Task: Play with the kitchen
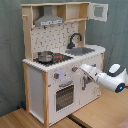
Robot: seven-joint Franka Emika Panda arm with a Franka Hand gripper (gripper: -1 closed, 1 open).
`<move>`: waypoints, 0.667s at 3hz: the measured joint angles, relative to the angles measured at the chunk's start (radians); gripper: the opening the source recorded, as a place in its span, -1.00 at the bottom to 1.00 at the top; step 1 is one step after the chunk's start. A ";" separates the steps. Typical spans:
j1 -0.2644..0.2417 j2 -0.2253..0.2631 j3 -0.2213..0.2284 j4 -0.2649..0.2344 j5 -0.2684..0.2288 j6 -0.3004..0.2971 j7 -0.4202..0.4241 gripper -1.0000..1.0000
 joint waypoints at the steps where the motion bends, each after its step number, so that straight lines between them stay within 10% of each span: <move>1: -0.013 -0.005 -0.035 -0.010 -0.001 0.086 0.037 1.00; 2: -0.026 -0.045 -0.049 -0.031 -0.001 0.182 0.063 1.00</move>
